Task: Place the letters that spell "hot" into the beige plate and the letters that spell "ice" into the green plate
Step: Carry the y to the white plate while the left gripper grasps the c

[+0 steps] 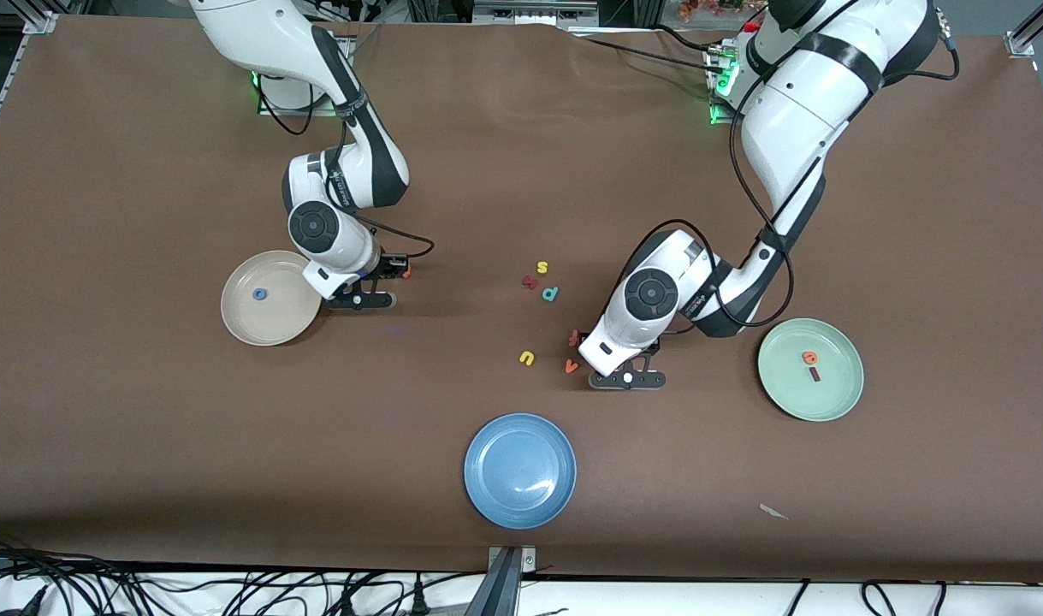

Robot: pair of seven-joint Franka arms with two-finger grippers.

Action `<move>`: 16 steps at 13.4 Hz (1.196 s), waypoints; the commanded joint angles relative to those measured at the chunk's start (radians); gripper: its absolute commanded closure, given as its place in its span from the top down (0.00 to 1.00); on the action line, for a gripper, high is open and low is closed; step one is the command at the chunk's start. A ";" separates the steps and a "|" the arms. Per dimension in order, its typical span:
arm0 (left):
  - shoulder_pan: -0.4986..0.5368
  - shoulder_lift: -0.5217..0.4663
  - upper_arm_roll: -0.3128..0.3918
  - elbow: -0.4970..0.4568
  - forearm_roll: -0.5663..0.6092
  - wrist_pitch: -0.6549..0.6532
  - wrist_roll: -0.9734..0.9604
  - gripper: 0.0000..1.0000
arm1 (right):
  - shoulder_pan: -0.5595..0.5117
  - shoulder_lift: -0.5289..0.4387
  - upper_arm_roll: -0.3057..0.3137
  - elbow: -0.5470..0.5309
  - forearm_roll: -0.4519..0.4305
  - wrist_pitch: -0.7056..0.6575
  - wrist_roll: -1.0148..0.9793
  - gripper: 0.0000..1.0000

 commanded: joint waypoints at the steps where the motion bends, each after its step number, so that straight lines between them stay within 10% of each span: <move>1: -0.019 0.015 0.015 0.029 -0.021 -0.006 0.001 0.68 | 0.006 -0.016 -0.003 -0.025 0.005 0.003 0.000 0.14; 11: -0.034 0.015 0.016 0.029 -0.023 -0.006 -0.037 0.40 | -0.001 -0.042 -0.308 0.066 -0.018 -0.264 -0.236 0.14; 16: -0.034 0.015 0.016 0.029 -0.023 -0.006 -0.037 0.23 | -0.004 0.009 -0.325 0.037 -0.017 -0.209 -0.273 0.16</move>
